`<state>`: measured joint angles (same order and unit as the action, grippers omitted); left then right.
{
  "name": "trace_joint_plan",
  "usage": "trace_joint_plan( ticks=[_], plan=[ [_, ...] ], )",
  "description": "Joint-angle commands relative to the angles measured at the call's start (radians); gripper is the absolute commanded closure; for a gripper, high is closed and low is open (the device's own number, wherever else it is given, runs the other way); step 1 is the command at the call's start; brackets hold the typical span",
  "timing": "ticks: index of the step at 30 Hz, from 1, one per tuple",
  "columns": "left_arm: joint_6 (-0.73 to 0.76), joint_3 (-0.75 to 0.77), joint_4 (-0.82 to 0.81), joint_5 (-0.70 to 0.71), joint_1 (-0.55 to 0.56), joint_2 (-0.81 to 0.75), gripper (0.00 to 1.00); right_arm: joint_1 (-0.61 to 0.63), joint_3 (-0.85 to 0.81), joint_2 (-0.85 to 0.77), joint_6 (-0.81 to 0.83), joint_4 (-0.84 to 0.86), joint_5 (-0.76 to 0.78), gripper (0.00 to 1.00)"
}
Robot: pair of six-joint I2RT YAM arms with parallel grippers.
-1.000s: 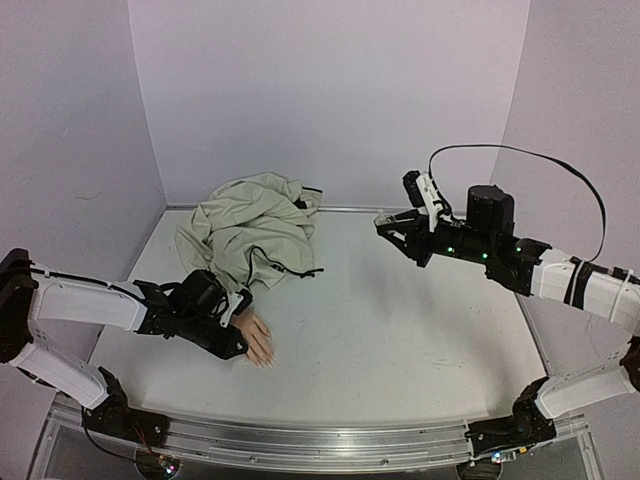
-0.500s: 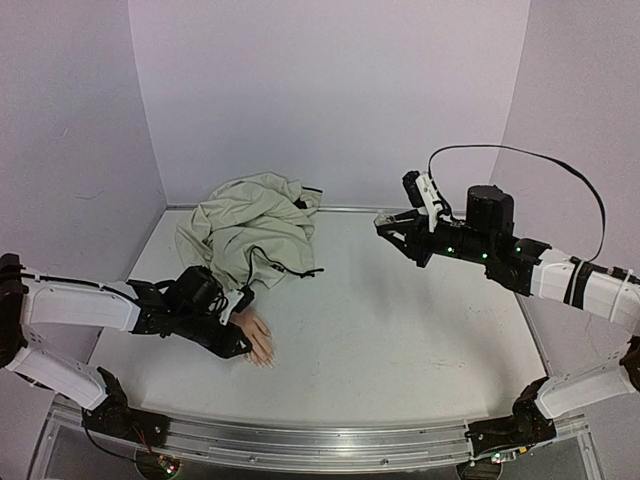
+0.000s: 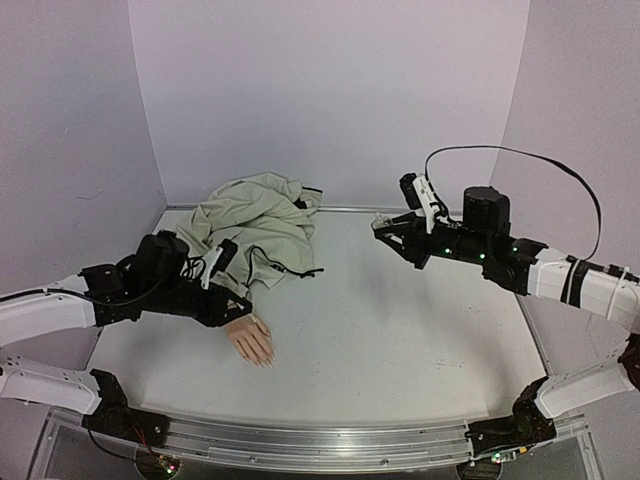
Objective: Paint the nails
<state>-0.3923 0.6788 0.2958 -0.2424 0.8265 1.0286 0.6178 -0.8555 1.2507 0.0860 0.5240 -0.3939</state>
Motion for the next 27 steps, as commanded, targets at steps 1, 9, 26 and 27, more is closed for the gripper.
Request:
trace_joint_plan(
  ticks=[1, 9, 26, 27],
  plan=[
    [-0.046, 0.142, 0.017, 0.024, 0.005, -0.025, 1.00, 0.003, -0.050, 0.006, -0.061, 0.069, -0.053, 1.00],
    [-0.106, 0.306, -0.006, 0.063, 0.002, 0.006, 1.00, 0.085, -0.026, 0.032, -0.160, 0.157, -0.056, 1.00],
    [-0.114, 0.454, -0.103, -0.173, 0.002, 0.078, 1.00, 0.306, -0.067, 0.178, -0.203, 0.332, -0.077, 1.00],
    [-0.114, 0.457, -0.103, -0.178, 0.002, 0.081, 1.00, 0.312, -0.073, 0.184, -0.200, 0.336, -0.090, 1.00]
  ],
)
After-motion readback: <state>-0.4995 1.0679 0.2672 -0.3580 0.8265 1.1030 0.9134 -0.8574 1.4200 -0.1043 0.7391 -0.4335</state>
